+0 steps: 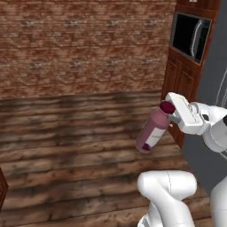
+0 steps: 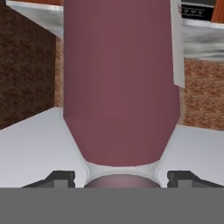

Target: There is a wine glass and glass cup on the dining counter. Place the wine bottle next to the wine glass and the juice bottle next to the glass cup.

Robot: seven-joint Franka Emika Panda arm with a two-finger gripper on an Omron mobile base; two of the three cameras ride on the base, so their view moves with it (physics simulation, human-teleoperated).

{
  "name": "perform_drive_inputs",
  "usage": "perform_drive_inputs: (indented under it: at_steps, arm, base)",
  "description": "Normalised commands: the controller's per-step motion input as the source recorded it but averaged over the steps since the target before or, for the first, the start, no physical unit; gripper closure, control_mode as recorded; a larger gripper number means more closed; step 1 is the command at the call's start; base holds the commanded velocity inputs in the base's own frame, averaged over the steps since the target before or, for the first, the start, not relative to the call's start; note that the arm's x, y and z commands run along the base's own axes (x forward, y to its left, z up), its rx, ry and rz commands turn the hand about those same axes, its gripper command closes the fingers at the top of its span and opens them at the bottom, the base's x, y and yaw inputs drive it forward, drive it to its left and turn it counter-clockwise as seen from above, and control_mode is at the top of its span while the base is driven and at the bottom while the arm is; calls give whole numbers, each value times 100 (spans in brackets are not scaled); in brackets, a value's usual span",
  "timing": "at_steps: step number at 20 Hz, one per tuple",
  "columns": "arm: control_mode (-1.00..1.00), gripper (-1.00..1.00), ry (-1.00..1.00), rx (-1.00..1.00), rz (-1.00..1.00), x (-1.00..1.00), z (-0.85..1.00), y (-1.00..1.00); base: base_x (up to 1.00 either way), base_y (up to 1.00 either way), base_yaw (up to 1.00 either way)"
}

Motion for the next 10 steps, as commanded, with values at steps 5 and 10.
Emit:
perform_drive_inputs:
  at_steps: [5, 10]
  arm:
    - [100, 100, 0, 0, 0, 0, 0, 0]
    - [100, 100, 0, 0, 0, 0, 0, 0]
  base:
    - [100, 13, 17]
    - [100, 28, 25]
